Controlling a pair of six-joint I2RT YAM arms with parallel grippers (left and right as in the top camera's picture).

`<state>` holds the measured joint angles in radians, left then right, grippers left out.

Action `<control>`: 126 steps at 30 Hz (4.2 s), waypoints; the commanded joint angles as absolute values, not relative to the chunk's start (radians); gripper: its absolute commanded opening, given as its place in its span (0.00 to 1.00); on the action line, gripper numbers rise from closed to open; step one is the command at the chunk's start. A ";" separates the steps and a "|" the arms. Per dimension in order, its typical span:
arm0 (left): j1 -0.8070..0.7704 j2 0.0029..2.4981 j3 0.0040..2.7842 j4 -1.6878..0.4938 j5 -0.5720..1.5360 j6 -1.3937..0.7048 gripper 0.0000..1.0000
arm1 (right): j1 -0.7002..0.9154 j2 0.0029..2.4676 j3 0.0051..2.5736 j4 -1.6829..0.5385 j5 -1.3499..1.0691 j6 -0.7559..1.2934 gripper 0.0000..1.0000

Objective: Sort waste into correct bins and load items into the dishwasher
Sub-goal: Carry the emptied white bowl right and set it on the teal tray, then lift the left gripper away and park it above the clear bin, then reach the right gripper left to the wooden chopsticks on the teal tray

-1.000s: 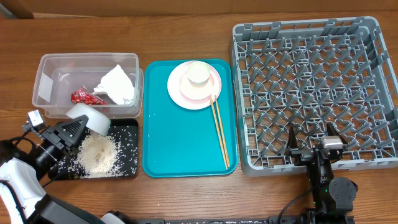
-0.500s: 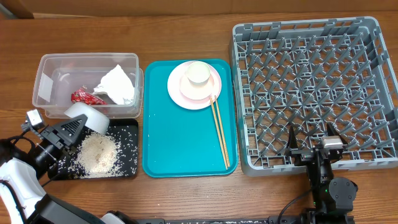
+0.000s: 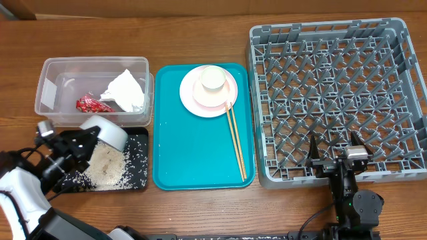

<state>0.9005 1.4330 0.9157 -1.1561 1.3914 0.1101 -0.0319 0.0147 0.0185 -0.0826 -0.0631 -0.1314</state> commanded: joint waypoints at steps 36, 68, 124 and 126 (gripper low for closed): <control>-0.545 1.592 1.128 -0.944 -0.059 -0.581 0.04 | -0.028 0.004 0.008 -0.077 -0.065 -0.131 1.00; -0.406 1.653 1.562 -1.208 -0.034 -0.452 0.36 | -0.028 0.004 0.008 -0.077 -0.065 -0.131 1.00; 0.111 1.656 1.874 -1.510 -0.059 -0.426 1.00 | 0.308 1.448 1.348 -0.852 -0.835 0.210 1.00; 0.111 1.656 1.874 -1.510 -0.059 -0.426 1.00 | 0.380 1.502 1.348 -0.851 -0.762 0.210 1.00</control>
<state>0.1074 1.6543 1.8721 -1.5085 -0.0498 -0.4408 0.2932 1.4509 1.3388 -0.8513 -0.8314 0.2096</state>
